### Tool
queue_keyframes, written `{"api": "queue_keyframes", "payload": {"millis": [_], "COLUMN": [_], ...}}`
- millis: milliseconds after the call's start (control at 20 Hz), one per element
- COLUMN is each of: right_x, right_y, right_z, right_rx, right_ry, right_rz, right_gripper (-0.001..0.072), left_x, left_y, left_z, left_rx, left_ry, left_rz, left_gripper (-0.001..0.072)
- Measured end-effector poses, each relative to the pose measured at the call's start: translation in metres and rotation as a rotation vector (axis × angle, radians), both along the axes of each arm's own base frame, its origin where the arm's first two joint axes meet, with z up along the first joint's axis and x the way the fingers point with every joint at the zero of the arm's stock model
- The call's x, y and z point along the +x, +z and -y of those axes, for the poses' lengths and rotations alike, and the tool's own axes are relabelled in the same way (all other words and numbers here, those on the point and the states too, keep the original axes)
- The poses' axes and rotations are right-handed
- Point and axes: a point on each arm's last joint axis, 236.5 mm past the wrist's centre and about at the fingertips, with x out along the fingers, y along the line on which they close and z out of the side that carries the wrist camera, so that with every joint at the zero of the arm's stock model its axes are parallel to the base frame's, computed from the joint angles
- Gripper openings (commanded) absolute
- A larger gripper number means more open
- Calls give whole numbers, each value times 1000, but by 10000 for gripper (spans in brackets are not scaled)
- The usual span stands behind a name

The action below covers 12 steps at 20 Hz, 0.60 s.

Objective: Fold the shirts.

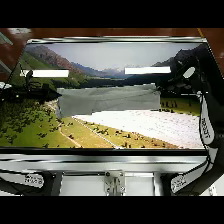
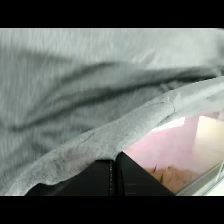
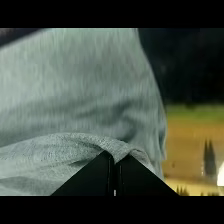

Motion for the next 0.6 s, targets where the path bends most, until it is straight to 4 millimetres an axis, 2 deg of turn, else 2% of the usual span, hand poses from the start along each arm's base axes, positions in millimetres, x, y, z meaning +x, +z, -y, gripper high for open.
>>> {"api": "queue_keyframes", "payload": {"millis": [100, 200, 250, 300, 350, 400, 450, 550, 600], "right_x": [19, 31, 36, 39, 43, 44, 45, 47, 48], "right_y": [-6, -15, -21, -26, -29, -30, -30, -23, -19], "right_z": [0, -7, -11, -14, -15, -16, -17, -13, -4], "right_rx": [1, 28, 43, 59, 68, 74, 80, 76, 60], "right_ry": [-25, -44, -51, -61, -69, -73, -75, -71, -73], "right_rz": [19, 28, 31, 28, 31, 32, 34, 50, 61], "right_gripper": [57, 58, 83, 208, 451, 598, 598, 601, 656], "left_x": [22, 35, 39, 43, 45, 47, 49, 52, 52], "left_y": [-6, -17, -23, -29, -34, -39, -41, -42, -40], "left_z": [-4, -5, -4, -4, -5, -7, -8, -12, -15], "left_rx": [-15, -25, -33, -40, -44, -49, -54, -65, -71], "left_ry": [38, 61, 71, 82, 93, 108, 119, 139, 143], "left_rz": [4, -4, -15, -28, -40, -54, -61, -72, -75], "left_gripper": [39, 38, 39, 93, 318, 545, 629, 612, 578]}}
